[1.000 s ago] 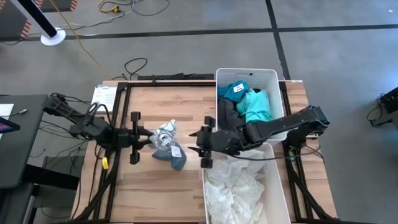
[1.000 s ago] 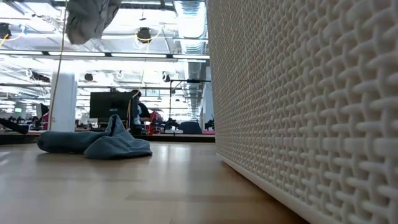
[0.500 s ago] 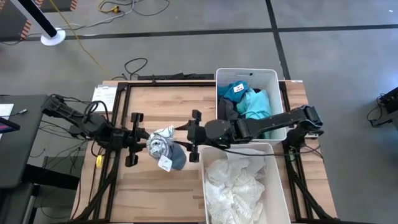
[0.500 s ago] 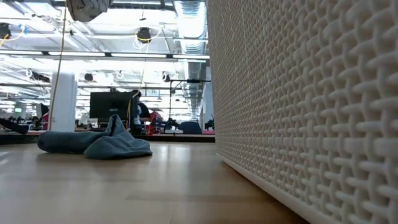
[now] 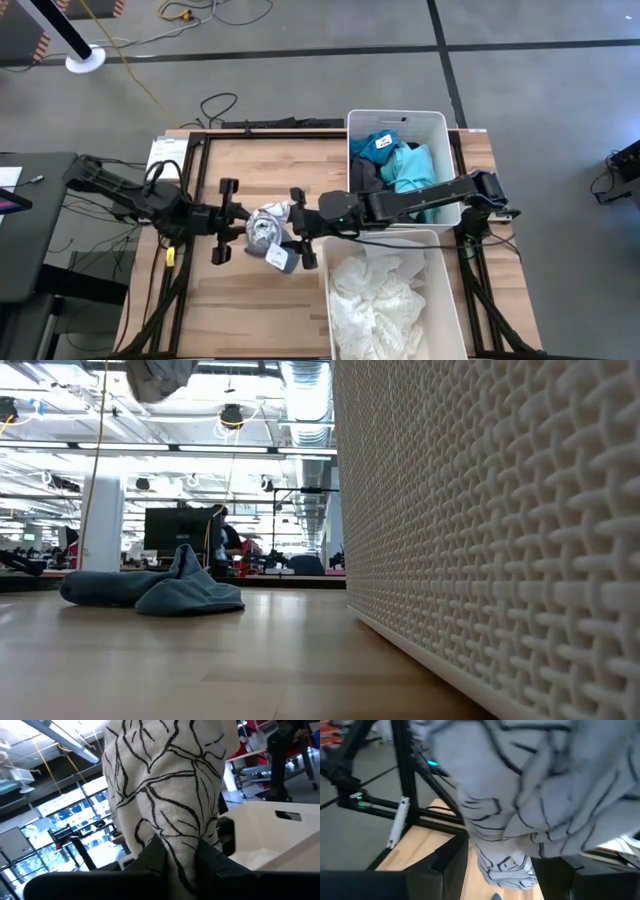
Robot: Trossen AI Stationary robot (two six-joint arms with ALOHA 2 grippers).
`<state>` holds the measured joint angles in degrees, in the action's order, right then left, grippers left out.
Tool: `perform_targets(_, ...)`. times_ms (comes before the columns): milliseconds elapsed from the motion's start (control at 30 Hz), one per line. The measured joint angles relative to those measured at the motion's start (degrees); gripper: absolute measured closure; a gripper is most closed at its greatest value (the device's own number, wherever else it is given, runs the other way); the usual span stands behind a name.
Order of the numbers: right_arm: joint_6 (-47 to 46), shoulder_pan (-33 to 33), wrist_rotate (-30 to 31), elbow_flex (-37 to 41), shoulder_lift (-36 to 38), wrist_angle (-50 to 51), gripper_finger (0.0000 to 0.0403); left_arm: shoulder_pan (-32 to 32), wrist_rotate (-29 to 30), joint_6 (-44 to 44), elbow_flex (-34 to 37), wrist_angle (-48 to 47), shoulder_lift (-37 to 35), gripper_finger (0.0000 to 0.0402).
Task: Sort clothes
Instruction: Put the white and black shirts into the bottom white laundry bin
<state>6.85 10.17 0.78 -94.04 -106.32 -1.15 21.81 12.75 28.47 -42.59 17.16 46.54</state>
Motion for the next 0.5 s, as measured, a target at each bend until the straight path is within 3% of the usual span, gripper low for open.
perform_targets(200,0.8,0.5,-1.0,0.0,-0.7,-1.2,0.0175,-3.2,0.5,-0.5,0.0,-0.1,0.1,0.036)
perform_targets(500,0.7,0.9,0.5,0.0,-0.9,-2.1,0.0099,-4.4,-0.7,-0.8,0.0,0.0,1.7,0.036)
